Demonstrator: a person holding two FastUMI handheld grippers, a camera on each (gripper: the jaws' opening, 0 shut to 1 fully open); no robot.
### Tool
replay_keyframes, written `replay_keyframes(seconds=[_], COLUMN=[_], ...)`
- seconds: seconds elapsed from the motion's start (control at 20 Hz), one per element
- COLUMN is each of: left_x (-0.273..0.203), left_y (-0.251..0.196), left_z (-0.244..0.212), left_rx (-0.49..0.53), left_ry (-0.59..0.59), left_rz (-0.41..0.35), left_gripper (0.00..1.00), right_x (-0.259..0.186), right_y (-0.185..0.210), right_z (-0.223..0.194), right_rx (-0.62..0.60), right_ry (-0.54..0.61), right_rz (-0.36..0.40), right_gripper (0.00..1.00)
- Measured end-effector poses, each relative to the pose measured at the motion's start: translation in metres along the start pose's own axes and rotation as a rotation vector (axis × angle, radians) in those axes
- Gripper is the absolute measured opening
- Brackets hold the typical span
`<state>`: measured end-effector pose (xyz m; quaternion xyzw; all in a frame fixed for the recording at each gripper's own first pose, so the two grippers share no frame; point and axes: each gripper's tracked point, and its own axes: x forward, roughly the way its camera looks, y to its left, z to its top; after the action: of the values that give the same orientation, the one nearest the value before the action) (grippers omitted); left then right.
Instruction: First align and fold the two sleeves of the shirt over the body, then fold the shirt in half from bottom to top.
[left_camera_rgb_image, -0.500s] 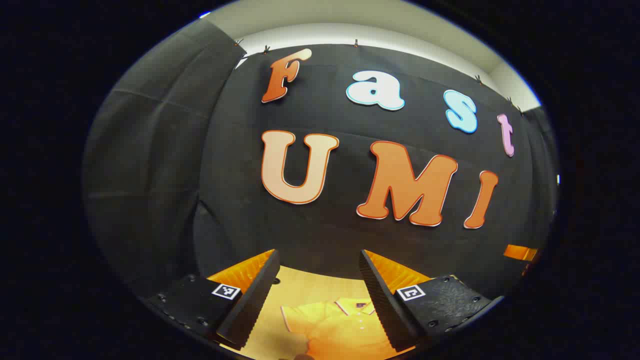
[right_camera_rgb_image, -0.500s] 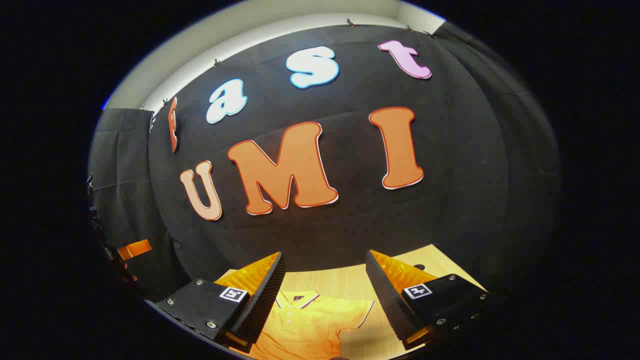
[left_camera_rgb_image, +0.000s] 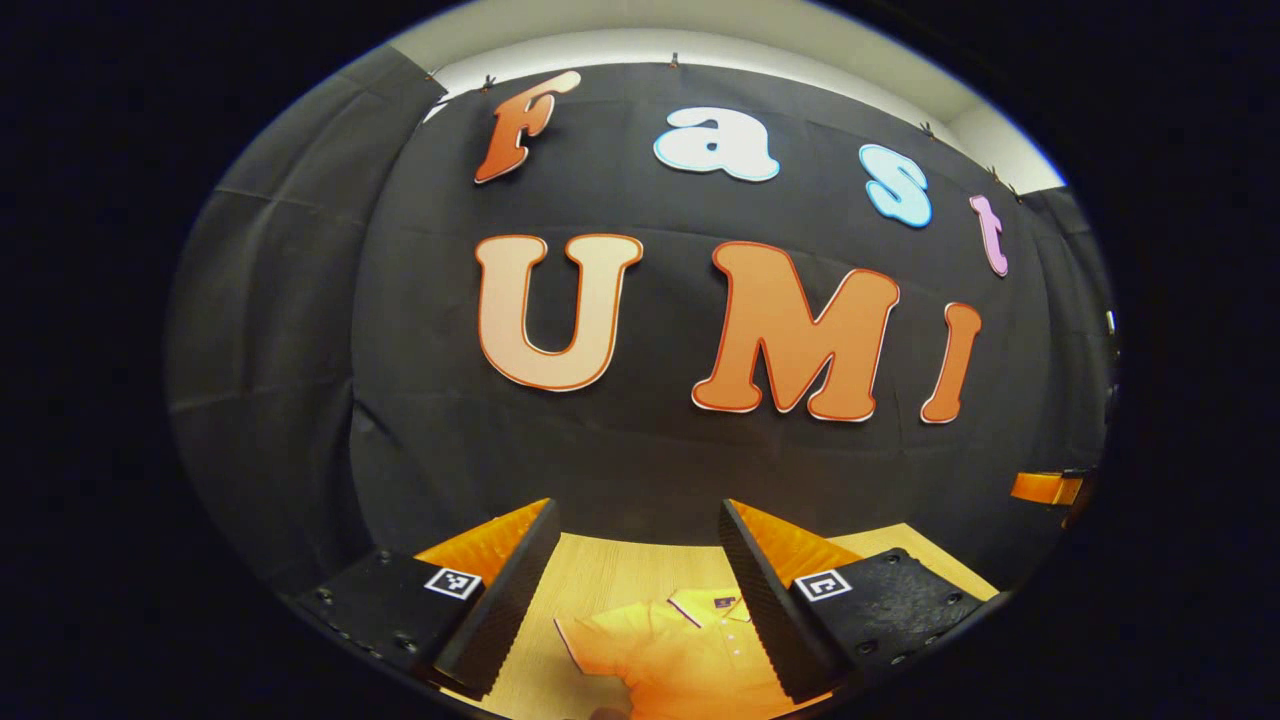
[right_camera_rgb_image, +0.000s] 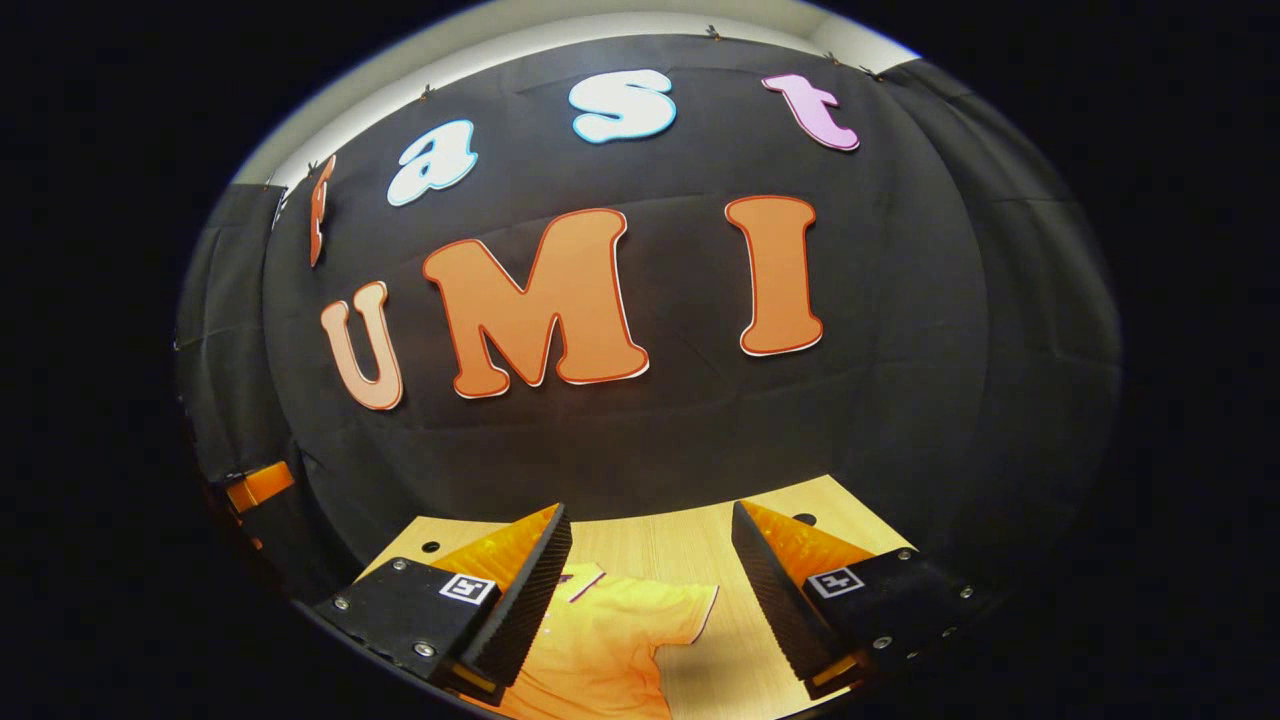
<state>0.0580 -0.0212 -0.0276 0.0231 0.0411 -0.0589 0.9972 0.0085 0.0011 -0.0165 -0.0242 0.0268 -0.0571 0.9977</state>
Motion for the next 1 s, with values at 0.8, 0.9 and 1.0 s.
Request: replay_keyframes(seconds=[0.8, 0.9, 1.0], left_x=[0.033, 0.035, 0.037], left_y=[0.008, 0.013, 0.021], left_z=[-0.031, -0.035, -0.042], left_rx=[-0.008, -0.002, -0.002], left_ry=[0.069, 0.078, 0.089], left_rz=[0.011, 0.023, 0.039], left_gripper=[0.98, 0.98, 0.98], right_x=[0.096, 0.116, 0.136], right_y=[-0.029, -0.034, -0.042], right_z=[-0.046, -0.069, -0.096], right_rx=[-0.046, -0.023, -0.032], right_ry=[0.287, 0.377, 0.456], right_rz=[-0.121, -0.12, -0.137], right_gripper=[0.98, 0.98, 0.98])
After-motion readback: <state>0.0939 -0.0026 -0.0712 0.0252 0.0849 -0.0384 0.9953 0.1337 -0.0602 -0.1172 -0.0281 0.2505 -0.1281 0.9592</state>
